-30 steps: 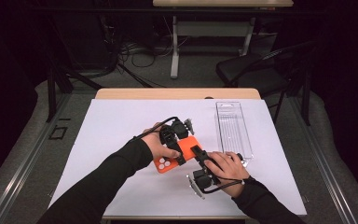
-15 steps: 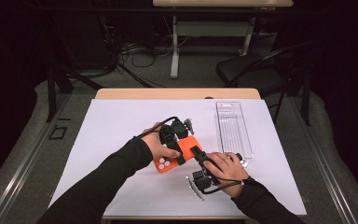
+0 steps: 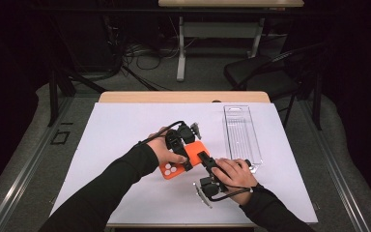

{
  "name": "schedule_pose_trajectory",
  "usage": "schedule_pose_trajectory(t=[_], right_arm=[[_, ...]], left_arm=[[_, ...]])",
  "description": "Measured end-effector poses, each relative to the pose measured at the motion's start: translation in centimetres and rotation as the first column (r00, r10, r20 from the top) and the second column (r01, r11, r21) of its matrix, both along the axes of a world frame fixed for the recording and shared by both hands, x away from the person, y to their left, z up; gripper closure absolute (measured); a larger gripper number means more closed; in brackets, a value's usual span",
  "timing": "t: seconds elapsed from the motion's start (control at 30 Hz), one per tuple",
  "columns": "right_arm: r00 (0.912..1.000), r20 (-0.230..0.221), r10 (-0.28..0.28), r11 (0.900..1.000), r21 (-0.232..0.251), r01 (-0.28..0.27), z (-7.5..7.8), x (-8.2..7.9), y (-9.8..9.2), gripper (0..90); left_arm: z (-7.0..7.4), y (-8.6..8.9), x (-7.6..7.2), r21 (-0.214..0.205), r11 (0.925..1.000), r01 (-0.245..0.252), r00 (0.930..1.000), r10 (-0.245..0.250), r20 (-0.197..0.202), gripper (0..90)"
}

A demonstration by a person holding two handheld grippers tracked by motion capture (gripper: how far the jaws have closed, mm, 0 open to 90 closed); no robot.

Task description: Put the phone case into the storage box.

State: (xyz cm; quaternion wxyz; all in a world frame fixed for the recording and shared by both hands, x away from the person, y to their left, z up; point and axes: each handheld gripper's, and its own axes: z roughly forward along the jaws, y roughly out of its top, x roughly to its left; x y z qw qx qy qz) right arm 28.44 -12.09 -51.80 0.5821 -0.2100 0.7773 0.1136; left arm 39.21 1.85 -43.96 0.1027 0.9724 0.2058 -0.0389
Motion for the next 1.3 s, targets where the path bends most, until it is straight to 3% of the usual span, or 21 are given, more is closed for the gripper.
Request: schedule_pose_trajectory(t=[0.63,1.13,1.23,1.27,1.3], right_arm=[[0.9999,0.015,0.001,1.0000,0.005,-0.001,-0.37,-0.02,-0.03,77.2],[0.9996,0.030,-0.001,0.9998,0.019,0.000,-0.52,-0.12,-0.15,78.6],[0.9997,0.019,-0.014,0.9999,0.002,0.014,-0.37,-0.21,-0.13,78.8],[0.9987,0.051,0.010,0.9992,0.037,-0.012,-0.64,-0.07,-0.18,79.0],[0.9984,0.055,0.011,0.9992,0.039,-0.013,-0.65,-0.06,-0.18,79.1]], left_arm=[[-0.44,0.33,0.52,-0.027,0.9993,-0.026,0.9981,0.024,-0.057,16.0],[-0.41,0.38,0.54,-0.033,0.9991,-0.027,0.9978,0.025,-0.061,16.0],[-0.36,0.40,0.55,-0.037,0.9989,-0.030,0.9976,0.027,-0.064,16.0],[-0.34,0.41,0.56,-0.038,0.9988,-0.030,0.9976,0.027,-0.064,16.0],[-0.32,0.42,0.55,-0.041,0.9987,-0.030,0.9976,0.028,-0.064,16.0]])
